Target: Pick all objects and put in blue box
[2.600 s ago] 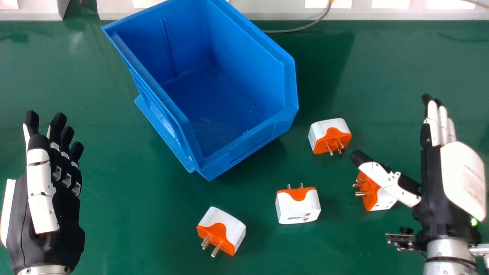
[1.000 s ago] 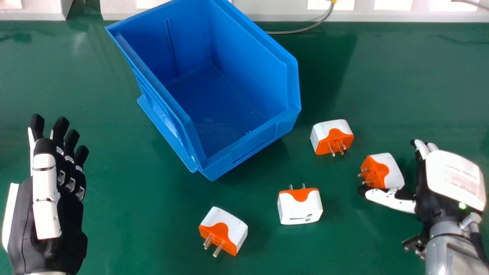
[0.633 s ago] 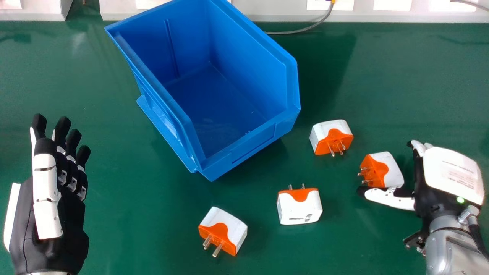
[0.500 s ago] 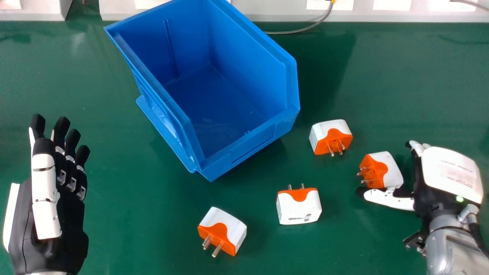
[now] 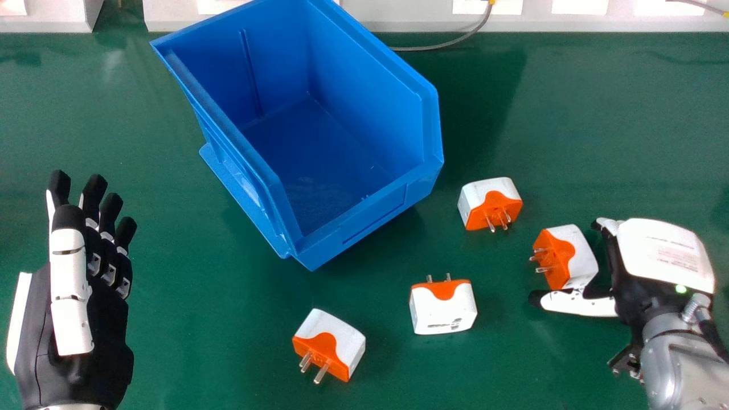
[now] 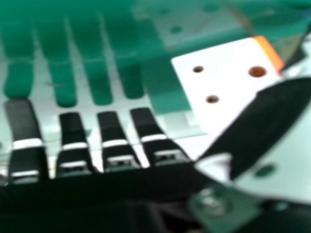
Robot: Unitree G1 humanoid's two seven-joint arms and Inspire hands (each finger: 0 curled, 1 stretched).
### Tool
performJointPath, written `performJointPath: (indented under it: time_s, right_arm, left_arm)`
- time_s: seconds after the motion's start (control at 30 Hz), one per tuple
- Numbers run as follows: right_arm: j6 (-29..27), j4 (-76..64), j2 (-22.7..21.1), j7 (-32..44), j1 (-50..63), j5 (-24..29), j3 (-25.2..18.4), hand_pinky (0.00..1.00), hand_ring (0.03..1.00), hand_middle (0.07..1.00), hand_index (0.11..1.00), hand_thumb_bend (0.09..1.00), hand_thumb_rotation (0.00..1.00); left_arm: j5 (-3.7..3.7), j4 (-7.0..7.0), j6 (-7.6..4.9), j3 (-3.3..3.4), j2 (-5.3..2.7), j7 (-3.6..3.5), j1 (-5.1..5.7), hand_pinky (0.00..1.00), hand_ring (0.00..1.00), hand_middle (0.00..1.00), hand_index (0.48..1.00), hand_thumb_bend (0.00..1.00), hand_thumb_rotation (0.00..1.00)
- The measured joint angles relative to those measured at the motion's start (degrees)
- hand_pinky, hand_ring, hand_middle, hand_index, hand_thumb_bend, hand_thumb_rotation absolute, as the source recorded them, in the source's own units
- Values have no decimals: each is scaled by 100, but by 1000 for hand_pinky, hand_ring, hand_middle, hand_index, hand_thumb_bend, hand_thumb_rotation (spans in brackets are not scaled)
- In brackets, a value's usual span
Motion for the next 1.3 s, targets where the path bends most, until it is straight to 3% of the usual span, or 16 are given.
performJointPath:
  time_s: [0.47, 0.77, 0.87, 0.9, 0.93, 1.0, 1.07, 1.17, 1.3]
  right_arm:
    - [-4, 277, -119, 366, -503, -4, 122, 757, 847, 879, 849, 738, 748]
    - [-11, 451, -189, 470, -740, -40, 260, 746, 843, 877, 848, 734, 769]
    - [-10, 523, -195, 488, -818, -89, 313, 733, 826, 856, 827, 716, 768]
    - [-10, 553, -196, 509, -846, -138, 348, 711, 795, 819, 782, 703, 771]
    - [-10, 600, -202, 541, -891, -191, 403, 627, 704, 747, 724, 671, 768]
    - [-19, 743, -203, 560, -1022, -255, 492, 482, 554, 617, 623, 559, 676]
    - [-38, 882, -199, 587, -1162, -223, 505, 425, 488, 552, 564, 463, 572]
    - [-183, 965, -206, 530, -1297, -150, 467, 402, 480, 535, 529, 386, 435]
    - [-407, 1059, -249, 424, -1356, -129, 437, 396, 493, 558, 559, 360, 367]
  left_arm:
    - [0, -55, 6, -4, -1, 20, 49, 1000, 1000, 1000, 1000, 473, 903]
    - [0, -184, 102, -49, -5, 77, 123, 1000, 1000, 1000, 1000, 444, 931]
    - [7, -193, 113, -61, -7, 106, 135, 1000, 1000, 1000, 1000, 450, 929]
    - [8, -195, 113, -62, -8, 116, 137, 1000, 1000, 1000, 1000, 449, 928]
    - [8, -198, 114, -64, -9, 122, 140, 1000, 1000, 1000, 1000, 446, 929]
    - [9, -206, 116, -78, -11, 129, 146, 1000, 1000, 1000, 1000, 441, 940]
    - [23, -229, 117, -106, -14, 136, 159, 1000, 1000, 999, 1000, 444, 942]
    - [30, -260, 118, -110, -19, 176, 191, 1000, 1000, 994, 1000, 459, 928]
    - [28, -294, 123, -111, -28, 228, 231, 1000, 1000, 992, 1000, 445, 921]
